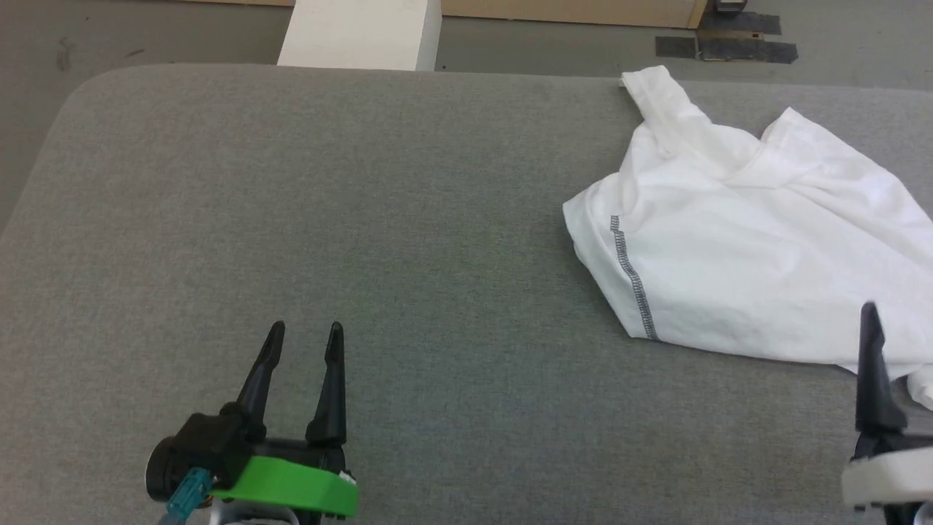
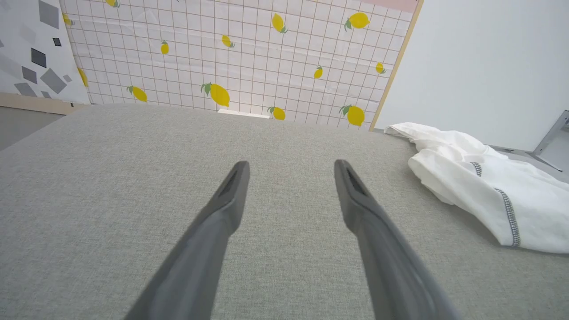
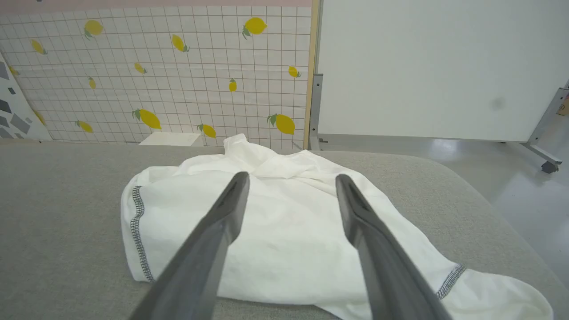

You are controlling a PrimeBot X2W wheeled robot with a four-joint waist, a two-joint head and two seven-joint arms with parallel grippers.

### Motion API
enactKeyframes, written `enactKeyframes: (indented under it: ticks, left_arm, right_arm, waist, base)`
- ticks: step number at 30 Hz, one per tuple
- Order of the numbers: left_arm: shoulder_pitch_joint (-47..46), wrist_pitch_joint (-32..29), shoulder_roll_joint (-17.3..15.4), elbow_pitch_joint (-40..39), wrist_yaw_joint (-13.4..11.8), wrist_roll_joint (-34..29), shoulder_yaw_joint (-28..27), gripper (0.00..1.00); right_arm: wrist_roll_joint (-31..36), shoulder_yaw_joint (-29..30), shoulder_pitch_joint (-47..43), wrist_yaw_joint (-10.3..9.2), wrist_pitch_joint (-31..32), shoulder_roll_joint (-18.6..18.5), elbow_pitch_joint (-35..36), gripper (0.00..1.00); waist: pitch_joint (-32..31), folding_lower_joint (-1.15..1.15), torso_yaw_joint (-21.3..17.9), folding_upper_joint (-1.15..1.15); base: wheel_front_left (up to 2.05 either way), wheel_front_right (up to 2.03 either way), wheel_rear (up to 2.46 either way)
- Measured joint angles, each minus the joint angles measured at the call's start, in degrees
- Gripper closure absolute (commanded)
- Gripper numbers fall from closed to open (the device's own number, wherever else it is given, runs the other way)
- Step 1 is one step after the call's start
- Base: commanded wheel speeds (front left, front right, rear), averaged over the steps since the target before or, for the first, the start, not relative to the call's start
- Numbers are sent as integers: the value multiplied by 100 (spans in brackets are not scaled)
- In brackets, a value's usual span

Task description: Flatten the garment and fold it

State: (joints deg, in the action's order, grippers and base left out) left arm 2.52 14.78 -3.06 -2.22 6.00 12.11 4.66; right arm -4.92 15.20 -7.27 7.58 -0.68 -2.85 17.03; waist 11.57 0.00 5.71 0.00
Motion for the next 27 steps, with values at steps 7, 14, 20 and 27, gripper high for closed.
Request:
enactKeyframes:
  ticks: [7,14,20,27]
  left_arm:
    - [-251,-220,-68,-84,22,-103,358,0]
    - [-2108,-1370,-424,19,104,-233,1384,0]
    - [-3711,-2443,-554,628,125,557,2625,0]
    - [-4824,-2892,-857,1641,133,982,3539,0]
  right_arm:
    - [-115,-56,-125,0,-396,0,-332,0]
    - [-54,81,215,0,-381,-2,-143,0]
    - [-49,37,432,0,-215,-2,224,0]
    - [-53,-188,647,0,-118,-1,470,0]
  waist:
    - [14,0,-226,0]
    - [280,0,-324,0]
    - [696,0,-396,0]
    - [1294,0,-578,0]
  base:
    - [0,0,0]
    - [0,0,0]
    - [0,0,0]
    - [0,0,0]
